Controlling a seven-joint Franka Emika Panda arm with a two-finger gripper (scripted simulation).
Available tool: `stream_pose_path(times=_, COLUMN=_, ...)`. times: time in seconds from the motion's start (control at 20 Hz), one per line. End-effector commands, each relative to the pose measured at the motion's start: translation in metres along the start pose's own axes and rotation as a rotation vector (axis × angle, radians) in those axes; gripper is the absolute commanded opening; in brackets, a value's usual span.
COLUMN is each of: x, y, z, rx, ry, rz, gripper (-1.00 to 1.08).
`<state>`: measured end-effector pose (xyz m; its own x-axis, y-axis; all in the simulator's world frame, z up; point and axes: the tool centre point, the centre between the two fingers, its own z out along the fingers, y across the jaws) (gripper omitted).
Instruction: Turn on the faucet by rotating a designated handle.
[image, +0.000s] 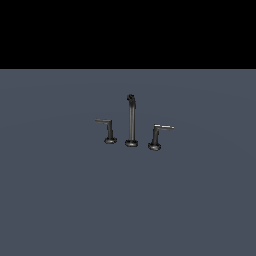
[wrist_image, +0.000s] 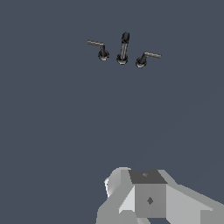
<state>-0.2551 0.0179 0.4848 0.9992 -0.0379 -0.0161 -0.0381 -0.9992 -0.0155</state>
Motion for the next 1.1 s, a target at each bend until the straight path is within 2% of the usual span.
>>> stream_pose_path(times=0.0, x=0.007, y=-0.003, z=0.008, rx=0.0, ry=0.0, rz=0.034, gripper=-1.0)
stream_pose_path(times=0.35, x=0.037, y=-0.013, z=0.04, rx=0.002, ry=0.002, rz=0.178, gripper=-1.0)
stream_pose_path(times=1.05, x=0.121, y=-0.019, z=0.124, rx=0.006, ry=0.007, rz=0.552, gripper=-1.0)
